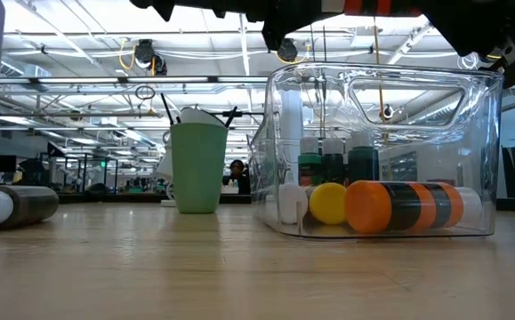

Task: Pick & Place Paint Supplies
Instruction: Put the small orange paint bottle into the transparent bin

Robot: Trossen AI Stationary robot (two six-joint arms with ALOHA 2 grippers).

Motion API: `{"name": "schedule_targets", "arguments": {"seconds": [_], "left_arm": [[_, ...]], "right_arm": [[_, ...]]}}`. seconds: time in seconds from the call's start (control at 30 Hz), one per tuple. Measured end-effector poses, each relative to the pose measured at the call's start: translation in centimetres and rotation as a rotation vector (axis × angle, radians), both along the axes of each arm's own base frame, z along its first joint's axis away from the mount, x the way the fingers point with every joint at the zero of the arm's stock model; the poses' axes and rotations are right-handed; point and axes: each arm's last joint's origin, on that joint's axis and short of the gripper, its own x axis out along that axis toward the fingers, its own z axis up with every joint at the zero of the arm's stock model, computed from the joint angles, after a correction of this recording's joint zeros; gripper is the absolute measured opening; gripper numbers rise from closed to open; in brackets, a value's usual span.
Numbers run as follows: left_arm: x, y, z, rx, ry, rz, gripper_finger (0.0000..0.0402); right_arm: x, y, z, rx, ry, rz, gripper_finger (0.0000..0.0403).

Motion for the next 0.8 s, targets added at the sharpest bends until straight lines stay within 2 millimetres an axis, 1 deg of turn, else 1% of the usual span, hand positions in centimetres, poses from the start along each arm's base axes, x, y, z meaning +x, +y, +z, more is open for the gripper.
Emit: {"name": "schedule_targets", "arguments": {"seconds": [0.13, 0.2, 0.37, 0.47, 0.6, 0.67, 0.73, 0.8], "left_arm": [[0.0, 0.0, 0.0, 0.019, -0.002, 0.005, 0.0121], [0.0, 0.0, 0.0, 0.038, -0.005, 0.002, 0.0100], [-0.2, 0.0, -0.2, 0.055, 0.022, -0.001, 0.0100], [-0.4, 0.1, 0.2, 0.077, 0.064, 0.021, 0.0100], [-1.1, -0.4, 2.6, 0.134, 0.204, 0.065, 0.0100], [-1.5, -1.2, 3.8, 0.189, 0.318, 0.092, 0.0100], [-1.8, -2.1, 4.8, 0.250, 0.403, 0.147, 0.0100], [-2.1, -2.7, 6.4, 0.289, 0.431, 0.195, 0.0100]], "right_arm": [[0.0, 0.0, 0.0, 0.009, -0.001, 0.002, 0.0113], [0.0, 0.0, 0.0, 0.009, -0.001, 0.001, 0.0113], [0.0, 0.0, 0.0, 0.029, 0.011, 0.007, 0.0119], [0.0, 0.0, 0.0, 0.102, 0.019, 0.005, 0.0136], [-0.3, 0.0, 0.3, 0.258, 0.023, -0.064, 0.0165], [-0.5, 0.0, 0.5, 0.329, 0.011, -0.088, 0.0177], [-0.7, 0.2, 0.6, 0.363, 0.015, -0.079, 0.0185], [-1.0, 0.5, 0.6, 0.396, 0.023, -0.043, 0.0190]]}}
